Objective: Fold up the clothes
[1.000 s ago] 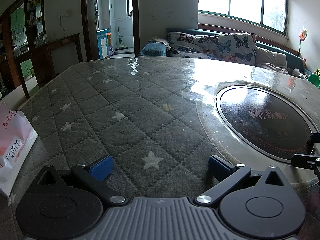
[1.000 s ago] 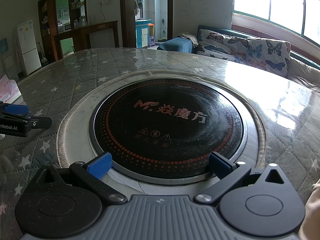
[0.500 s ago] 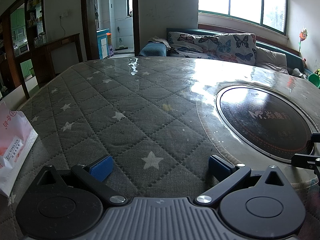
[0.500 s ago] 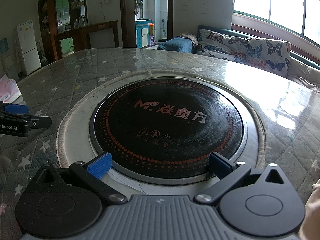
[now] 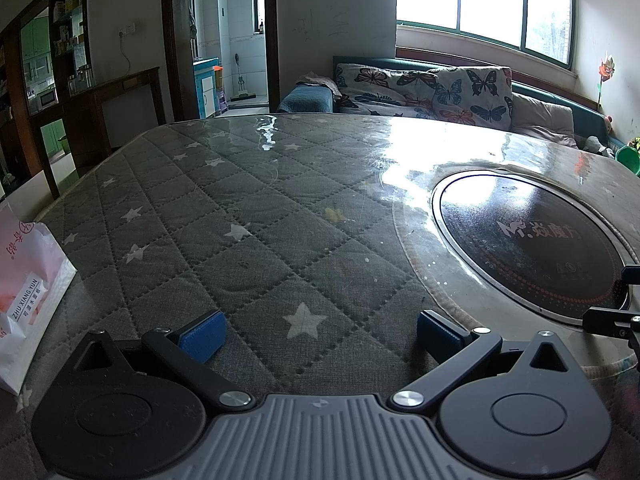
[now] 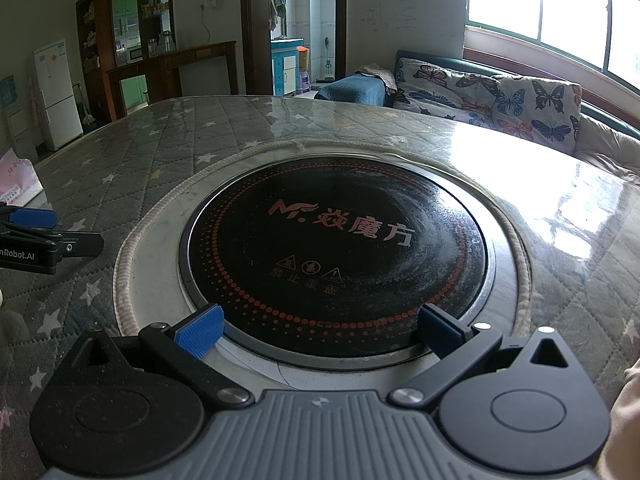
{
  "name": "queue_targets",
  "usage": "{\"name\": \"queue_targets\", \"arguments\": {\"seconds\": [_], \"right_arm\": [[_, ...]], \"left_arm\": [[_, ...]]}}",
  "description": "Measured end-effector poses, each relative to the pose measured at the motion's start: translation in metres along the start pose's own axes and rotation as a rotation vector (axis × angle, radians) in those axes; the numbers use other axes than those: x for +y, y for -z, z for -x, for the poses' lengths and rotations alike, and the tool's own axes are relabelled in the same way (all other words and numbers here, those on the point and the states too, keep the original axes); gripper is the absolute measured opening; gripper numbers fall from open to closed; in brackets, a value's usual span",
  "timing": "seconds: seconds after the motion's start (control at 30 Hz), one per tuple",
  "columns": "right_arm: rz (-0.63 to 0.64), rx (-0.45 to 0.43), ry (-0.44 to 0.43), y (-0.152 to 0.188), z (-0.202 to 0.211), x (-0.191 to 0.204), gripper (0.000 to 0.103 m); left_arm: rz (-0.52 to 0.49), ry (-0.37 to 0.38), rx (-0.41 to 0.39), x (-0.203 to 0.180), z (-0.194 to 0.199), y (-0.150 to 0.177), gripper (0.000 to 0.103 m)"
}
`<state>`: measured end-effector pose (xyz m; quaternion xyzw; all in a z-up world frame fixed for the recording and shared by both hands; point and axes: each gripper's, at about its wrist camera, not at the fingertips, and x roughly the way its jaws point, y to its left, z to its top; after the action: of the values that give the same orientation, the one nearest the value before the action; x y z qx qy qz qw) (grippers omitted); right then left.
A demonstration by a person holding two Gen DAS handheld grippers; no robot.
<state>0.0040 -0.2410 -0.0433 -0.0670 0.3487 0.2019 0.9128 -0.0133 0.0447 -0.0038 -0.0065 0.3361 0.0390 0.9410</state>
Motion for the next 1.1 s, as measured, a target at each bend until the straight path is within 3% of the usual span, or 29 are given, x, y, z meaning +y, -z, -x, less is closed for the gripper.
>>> {"name": "queue_targets", "arguments": {"seconds": [1.1], "right_arm": [[0.013, 0.002, -0.014, -0.0033, -0.0031, 0.004, 0.103]], "left_arm": [[0.0, 0.0, 0.0, 0.0001, -0.0003, 0.0002, 0.103]]}}
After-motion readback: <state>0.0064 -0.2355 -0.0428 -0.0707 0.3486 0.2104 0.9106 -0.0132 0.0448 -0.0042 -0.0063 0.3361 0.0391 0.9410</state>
